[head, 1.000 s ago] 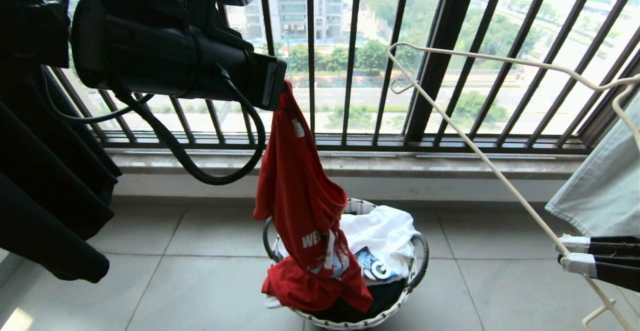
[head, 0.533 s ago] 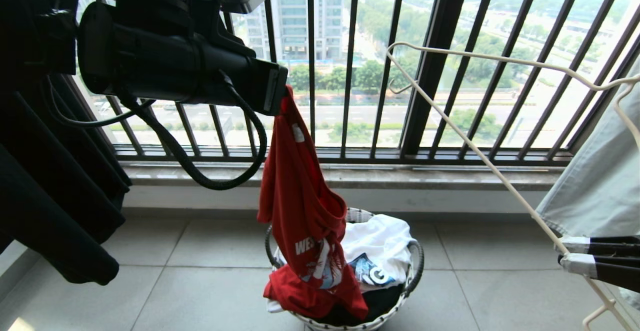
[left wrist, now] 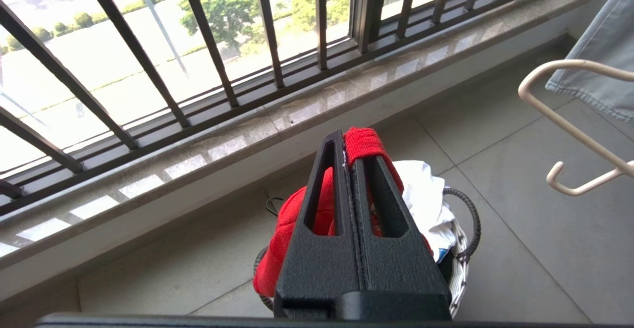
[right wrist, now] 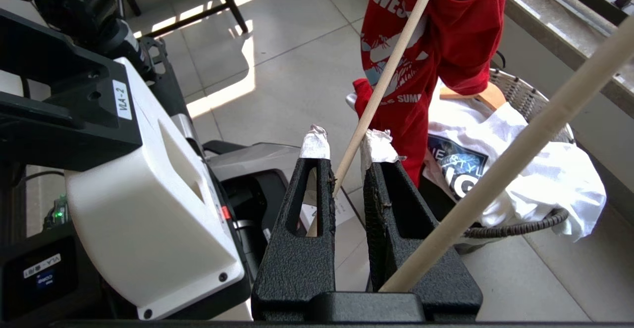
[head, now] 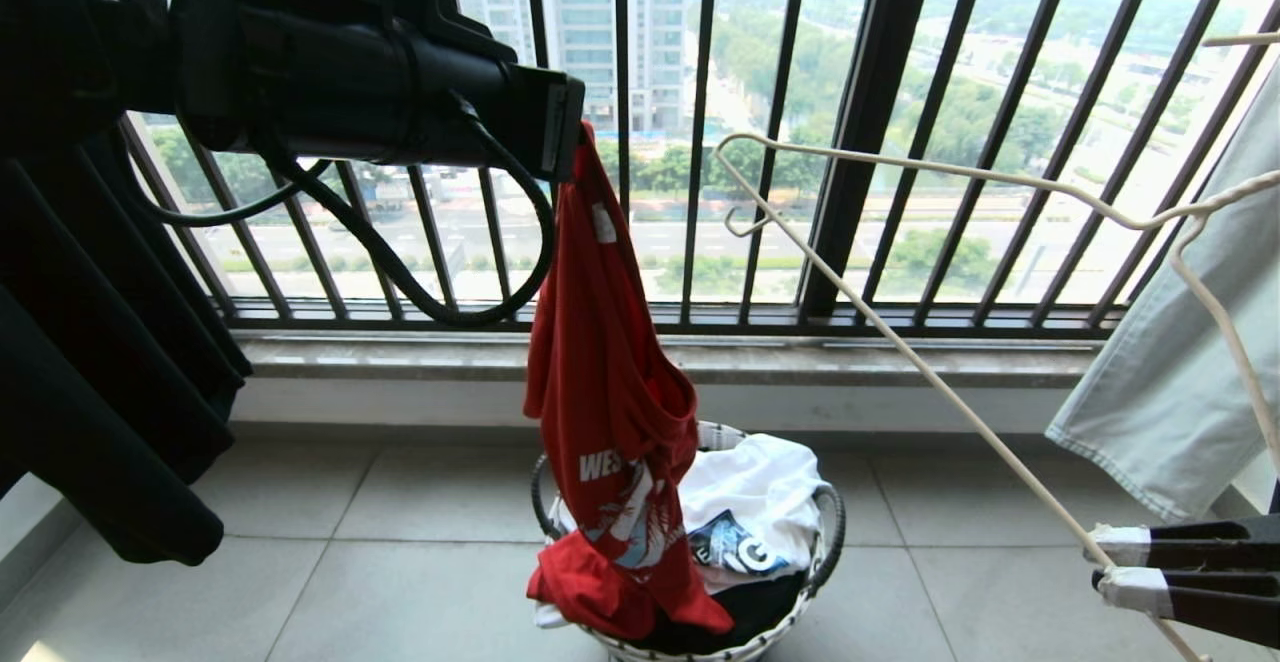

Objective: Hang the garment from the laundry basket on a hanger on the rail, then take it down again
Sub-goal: Hang the clothes on the clothes rack

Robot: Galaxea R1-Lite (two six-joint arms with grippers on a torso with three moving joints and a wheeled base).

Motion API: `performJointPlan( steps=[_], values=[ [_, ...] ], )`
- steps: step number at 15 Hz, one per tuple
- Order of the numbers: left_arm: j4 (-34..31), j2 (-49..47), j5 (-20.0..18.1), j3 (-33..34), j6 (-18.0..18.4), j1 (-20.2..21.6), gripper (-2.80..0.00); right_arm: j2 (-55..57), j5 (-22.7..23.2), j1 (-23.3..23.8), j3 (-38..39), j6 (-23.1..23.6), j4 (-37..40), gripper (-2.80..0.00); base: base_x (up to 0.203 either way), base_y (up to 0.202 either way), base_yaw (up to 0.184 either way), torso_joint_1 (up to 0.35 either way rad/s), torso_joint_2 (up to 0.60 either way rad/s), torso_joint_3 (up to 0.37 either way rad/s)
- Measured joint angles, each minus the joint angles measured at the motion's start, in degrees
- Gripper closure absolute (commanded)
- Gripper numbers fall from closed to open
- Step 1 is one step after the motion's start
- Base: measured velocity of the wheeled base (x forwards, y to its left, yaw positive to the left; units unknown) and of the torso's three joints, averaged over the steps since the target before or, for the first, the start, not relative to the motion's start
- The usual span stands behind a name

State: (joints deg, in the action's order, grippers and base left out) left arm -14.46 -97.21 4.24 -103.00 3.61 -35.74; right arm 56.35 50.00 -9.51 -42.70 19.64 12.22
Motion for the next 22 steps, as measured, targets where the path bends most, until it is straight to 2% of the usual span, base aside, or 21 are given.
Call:
performJointPlan(
  steps=[3, 6, 9, 12, 15, 19, 22],
  values=[
    [-1.08, -0.47, -0.06, -1.59, -0.23, -1.38, 0.0, 1.75, -0.34, -4.27, 1.14, 0.92, -0.13, 0.0, 0.0, 0.0, 0.0, 0.001, 0.0, 0.009],
    [-4.4, -0.52, -0.01, -4.31, -0.32, -2.16, 0.0, 4.87, -0.4, -6.46, 1.26, 5.72, -0.26, 0.0, 0.0, 0.0, 0.0, 0.0, 0.0, 0.0],
    [-8.54, -0.69, 0.02, -7.62, -0.13, -2.16, 0.0, 7.03, -2.53, -8.82, -1.54, 7.21, -0.73, 0.0, 0.0, 0.0, 0.0, 0.0, 0.0, 0.0],
    [-10.31, -0.58, 0.09, -8.13, 0.41, -2.21, 0.0, 8.04, -3.35, -9.05, -0.79, 8.38, -2.78, 0.0, 0.0, 0.0, 0.0, 0.0, 0.0, 0.0],
    [-12.75, -0.5, 0.11, -8.21, 1.24, -2.36, 0.0, 9.52, -3.37, -9.12, 0.65, 14.36, -4.29, 0.0, 0.0, 0.0, 0.0, 0.0, 0.0, 0.0],
    [-13.88, -0.39, 0.05, -8.11, 1.6, -2.38, 0.0, 10.57, -3.35, -9.18, 1.75, 16.65, -4.28, 0.0, 0.0, 0.0, 0.0, 0.0, 0.0, 0.0],
    [-17.74, 0.55, -0.06, -7.51, 1.66, -3.45, 0.0, 10.89, -3.42, -9.16, 1.86, 16.96, -4.42, 0.0, 0.0, 0.0, 0.0, 0.0, 0.0, 0.0]
  ],
)
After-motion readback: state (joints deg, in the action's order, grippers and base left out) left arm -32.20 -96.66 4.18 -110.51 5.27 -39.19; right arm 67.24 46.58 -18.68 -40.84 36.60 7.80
